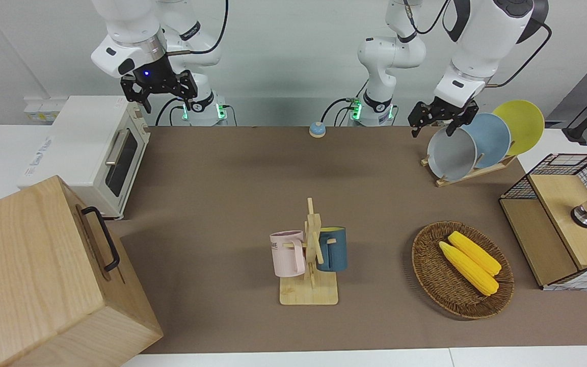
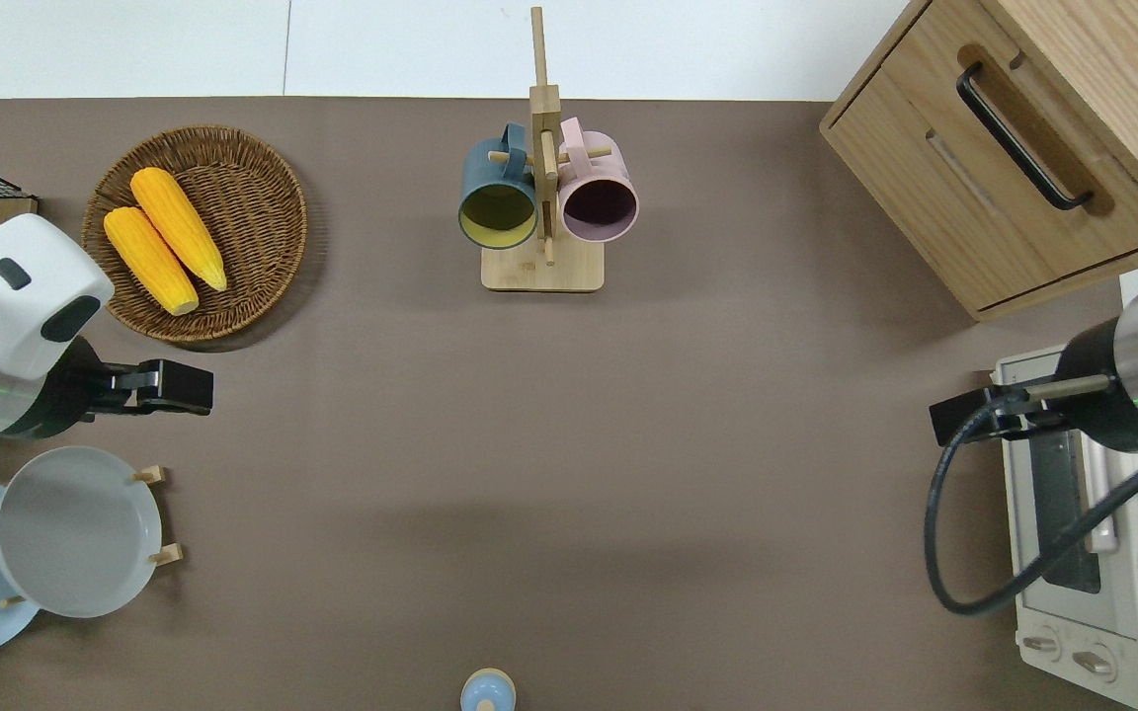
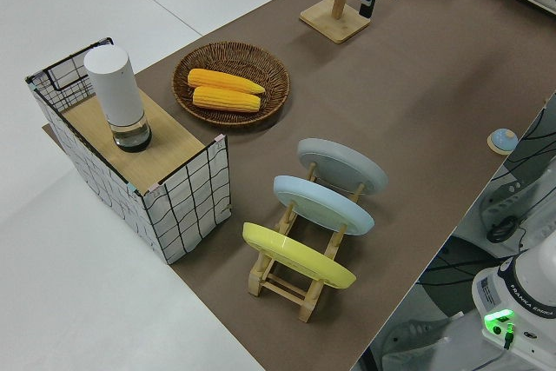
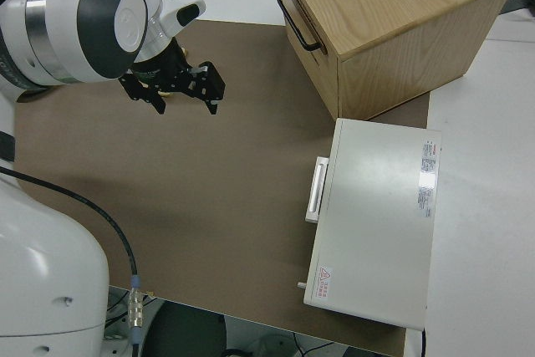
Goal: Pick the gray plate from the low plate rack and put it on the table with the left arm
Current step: 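Lower the left gripper down onto the gray plate in the low rack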
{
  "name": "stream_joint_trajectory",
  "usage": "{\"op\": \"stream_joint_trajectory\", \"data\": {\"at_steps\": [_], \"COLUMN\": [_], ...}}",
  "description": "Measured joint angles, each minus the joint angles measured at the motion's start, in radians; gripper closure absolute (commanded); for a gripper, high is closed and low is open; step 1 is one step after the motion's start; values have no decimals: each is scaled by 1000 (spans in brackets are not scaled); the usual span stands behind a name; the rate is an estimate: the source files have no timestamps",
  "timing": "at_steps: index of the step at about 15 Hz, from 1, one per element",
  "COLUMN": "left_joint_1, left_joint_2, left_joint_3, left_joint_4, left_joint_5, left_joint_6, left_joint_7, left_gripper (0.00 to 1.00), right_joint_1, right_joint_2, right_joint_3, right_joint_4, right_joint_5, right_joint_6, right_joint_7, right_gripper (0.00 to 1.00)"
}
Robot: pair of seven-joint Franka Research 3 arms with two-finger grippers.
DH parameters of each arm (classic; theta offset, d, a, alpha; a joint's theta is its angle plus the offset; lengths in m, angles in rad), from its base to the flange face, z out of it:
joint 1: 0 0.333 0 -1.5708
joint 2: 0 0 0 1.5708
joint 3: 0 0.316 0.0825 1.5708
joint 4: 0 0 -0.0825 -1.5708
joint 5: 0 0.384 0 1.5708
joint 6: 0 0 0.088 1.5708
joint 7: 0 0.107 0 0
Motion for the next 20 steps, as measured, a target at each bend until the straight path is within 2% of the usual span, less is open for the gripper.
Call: {"op": "stream_joint_trajectory", "data": {"at_steps": [16, 18, 20], "left_joint_1": [2, 4, 7], "left_joint_2": [12, 15, 22], "left_joint_3": [6, 11, 18], "left_joint_4": [-7, -16, -43], "left_joint_5": [-1, 50, 149], "left_joint_6": [0, -3, -7], "left_joint_7": [-28, -28, -26], "left_gripper": [2, 2, 2], "right_joint_1": [0, 0, 0], "right_joint_2": [0, 0, 0], "right_joint_3": [0, 0, 0], "right_joint_4": [0, 0, 0], "right_joint_5": [0, 0, 0], "right_joint_6": [0, 0, 0], "right_joint_7": [0, 0, 0], "right_gripper": [11, 11, 13]}}
